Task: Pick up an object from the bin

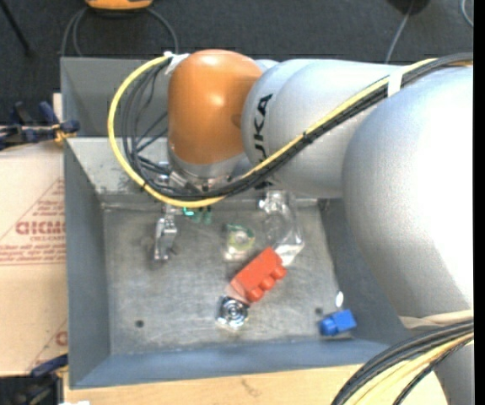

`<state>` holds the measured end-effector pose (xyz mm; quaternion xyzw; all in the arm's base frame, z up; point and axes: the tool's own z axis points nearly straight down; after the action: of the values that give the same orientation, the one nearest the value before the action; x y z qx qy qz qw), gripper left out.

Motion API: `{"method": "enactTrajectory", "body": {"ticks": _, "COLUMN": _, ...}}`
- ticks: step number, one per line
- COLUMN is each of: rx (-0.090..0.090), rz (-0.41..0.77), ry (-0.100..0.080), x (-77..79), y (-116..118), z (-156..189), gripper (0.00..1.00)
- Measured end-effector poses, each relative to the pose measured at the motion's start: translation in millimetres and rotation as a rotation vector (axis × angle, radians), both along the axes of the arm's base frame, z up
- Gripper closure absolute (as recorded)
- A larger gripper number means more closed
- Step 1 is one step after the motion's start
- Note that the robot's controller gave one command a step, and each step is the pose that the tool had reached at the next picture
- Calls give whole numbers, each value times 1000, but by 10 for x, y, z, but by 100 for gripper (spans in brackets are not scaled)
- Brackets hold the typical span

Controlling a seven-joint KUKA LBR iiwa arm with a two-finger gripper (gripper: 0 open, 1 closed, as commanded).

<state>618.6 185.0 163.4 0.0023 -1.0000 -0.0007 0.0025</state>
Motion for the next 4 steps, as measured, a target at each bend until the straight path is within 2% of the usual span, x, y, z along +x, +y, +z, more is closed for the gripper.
{"method": "enactTrajectory", "body": {"ticks": 1, "rx": 6, "rz": -32, "ry": -12, "x": 249, "y": -673, "z": -912, "gripper": 0}}
{"method": "enactTrajectory", "body": {"ticks": 2, "rx": -2, "rz": 125, "ry": -21, "x": 250, "y": -335, "z": -886, "gripper": 0}}
{"method": "enactTrajectory", "body": {"ticks": 3, "rx": -2, "rz": 218, "ry": -8, "x": -97, "y": -190, "z": -743, "gripper": 0}}
{"method": "enactTrajectory", "body": {"ticks": 4, "rx": 2, "rz": 214, "ry": -8, "x": -95, "y": -182, "z": -746, "gripper": 100}}
